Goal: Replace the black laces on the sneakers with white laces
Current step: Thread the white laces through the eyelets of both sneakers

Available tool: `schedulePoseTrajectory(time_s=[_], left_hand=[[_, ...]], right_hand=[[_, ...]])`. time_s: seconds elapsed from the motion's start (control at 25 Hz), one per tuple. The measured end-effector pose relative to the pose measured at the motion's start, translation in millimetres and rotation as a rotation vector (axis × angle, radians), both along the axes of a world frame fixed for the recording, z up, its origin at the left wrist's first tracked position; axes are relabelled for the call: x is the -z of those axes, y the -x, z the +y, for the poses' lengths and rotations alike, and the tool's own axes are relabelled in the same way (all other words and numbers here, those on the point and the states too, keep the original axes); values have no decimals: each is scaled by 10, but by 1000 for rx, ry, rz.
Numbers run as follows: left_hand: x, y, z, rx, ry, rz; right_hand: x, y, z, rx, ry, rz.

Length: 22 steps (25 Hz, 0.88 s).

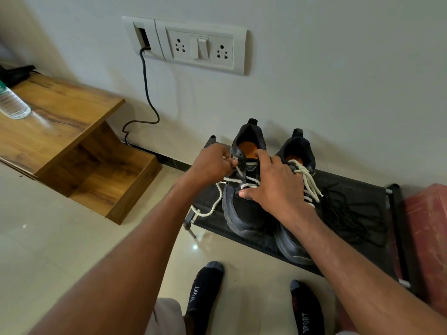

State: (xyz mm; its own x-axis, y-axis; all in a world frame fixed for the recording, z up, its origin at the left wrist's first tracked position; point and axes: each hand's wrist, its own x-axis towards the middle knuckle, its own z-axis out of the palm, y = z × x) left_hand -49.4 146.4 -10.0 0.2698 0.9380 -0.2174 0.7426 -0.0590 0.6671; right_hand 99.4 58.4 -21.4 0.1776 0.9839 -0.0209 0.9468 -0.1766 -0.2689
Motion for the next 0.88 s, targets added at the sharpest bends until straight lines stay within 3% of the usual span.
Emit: schedulePoseTrajectory(time_s=[0.16,0.28,0.4,0.64,0.72,0.8,0.88], left_hand=[[14,89,29,9,-119,98],[-19,124,32,40,-192,120],[-9,118,22,77,-223,158],[28,195,68,82,-211,246],[33,199,77,87,-222,283],[47,202,72,101,-219,365],[74,219,43,73,-158,468]], right_hand=[[-6,150,-7,-202,-91,51],[23,280,-15,-295,26,82],[32,304,23,-270,67,8],[-31,244,10,-44,-42,229],[-70,206,37,102,23,573],[-207,128,59,277,162,1119],[-350,5,28,314,261,1383]])
